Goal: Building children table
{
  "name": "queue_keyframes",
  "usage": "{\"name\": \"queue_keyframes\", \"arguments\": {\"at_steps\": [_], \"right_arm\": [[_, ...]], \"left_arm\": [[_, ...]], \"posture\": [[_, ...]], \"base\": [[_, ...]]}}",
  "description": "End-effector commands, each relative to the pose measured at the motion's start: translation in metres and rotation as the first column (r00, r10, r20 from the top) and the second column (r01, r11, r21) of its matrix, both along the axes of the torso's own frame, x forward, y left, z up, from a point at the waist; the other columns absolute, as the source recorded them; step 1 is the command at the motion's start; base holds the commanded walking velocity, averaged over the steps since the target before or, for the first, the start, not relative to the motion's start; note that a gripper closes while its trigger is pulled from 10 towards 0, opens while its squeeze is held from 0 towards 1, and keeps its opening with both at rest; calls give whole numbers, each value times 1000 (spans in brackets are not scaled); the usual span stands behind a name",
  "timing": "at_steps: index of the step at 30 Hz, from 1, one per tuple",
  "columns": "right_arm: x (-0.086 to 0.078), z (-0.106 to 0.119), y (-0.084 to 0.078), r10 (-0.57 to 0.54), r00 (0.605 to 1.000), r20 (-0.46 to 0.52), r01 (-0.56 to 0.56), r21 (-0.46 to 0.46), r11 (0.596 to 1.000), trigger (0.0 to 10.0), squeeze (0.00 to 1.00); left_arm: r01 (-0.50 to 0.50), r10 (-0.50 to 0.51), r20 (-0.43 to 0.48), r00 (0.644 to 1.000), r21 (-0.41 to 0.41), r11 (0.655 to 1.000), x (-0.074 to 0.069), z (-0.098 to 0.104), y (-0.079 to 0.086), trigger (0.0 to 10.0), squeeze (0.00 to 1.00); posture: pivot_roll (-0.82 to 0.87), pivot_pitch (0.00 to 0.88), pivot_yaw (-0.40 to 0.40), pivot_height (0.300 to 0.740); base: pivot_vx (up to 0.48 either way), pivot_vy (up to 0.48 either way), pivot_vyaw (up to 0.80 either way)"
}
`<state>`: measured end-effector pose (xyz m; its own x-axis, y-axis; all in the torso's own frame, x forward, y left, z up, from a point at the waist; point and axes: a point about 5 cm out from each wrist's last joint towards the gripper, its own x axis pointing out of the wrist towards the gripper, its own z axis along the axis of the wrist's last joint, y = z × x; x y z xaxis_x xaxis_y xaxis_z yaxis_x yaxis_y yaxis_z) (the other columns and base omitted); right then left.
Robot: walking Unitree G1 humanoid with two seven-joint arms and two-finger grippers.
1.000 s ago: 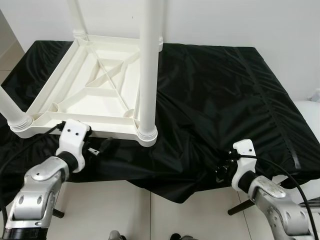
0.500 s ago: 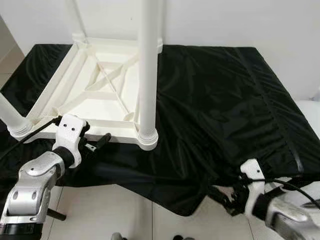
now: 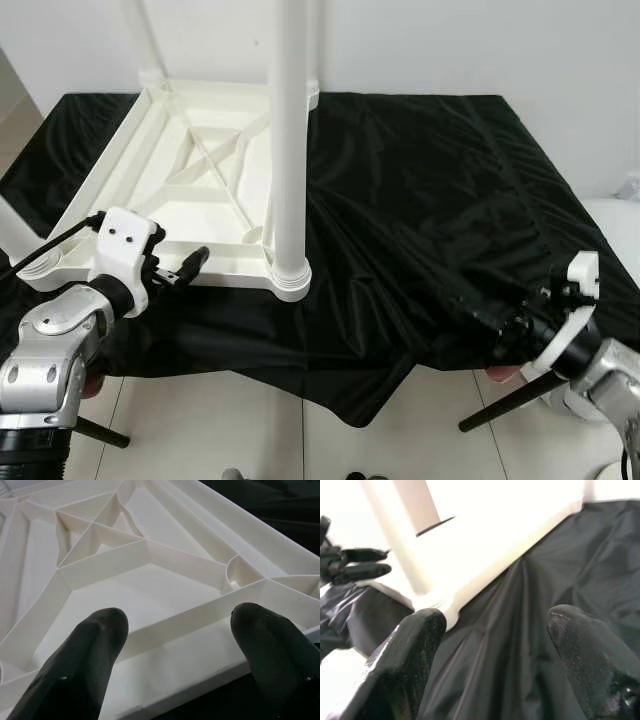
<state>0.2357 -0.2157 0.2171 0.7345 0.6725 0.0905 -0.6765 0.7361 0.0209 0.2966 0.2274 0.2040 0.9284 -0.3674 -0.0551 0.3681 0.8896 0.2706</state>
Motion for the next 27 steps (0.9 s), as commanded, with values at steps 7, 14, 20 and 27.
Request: {"name": "queue_keyframes", "arguments": {"at_steps": [7, 14, 20, 27], "right_arm": [[36, -23, 6, -203, 979, -17, 203, 16, 979, 10000, 0], [49, -55, 10, -298, 944, -143, 297, -33, 954, 10000, 0], [40, -67, 4, -282, 932, -227, 266, -99, 959, 10000, 0], [25, -76, -13, -361, 895, -260, 322, -181, 929, 10000, 0]], "left_arm": [[6, -6, 30, 1000, -11, 1000, 3, 3, -4, 10000, 0], [-7, 8, 8, 1000, -47, 999, 15, -9, -9, 10000, 0], [-19, 20, 23, 1000, -42, 999, 19, -2, -9, 10000, 0], [-80, 82, 55, 995, -45, 996, 17, 10, 8, 10000, 0]], "posture": [[-72, 167, -9, 740], [-90, 188, -13, 740], [-96, 194, -1, 740], [-98, 197, 20, 740]], "base": [[0, 0, 0], [0, 0, 0], [0, 0, 0], [0, 0, 0]]}}
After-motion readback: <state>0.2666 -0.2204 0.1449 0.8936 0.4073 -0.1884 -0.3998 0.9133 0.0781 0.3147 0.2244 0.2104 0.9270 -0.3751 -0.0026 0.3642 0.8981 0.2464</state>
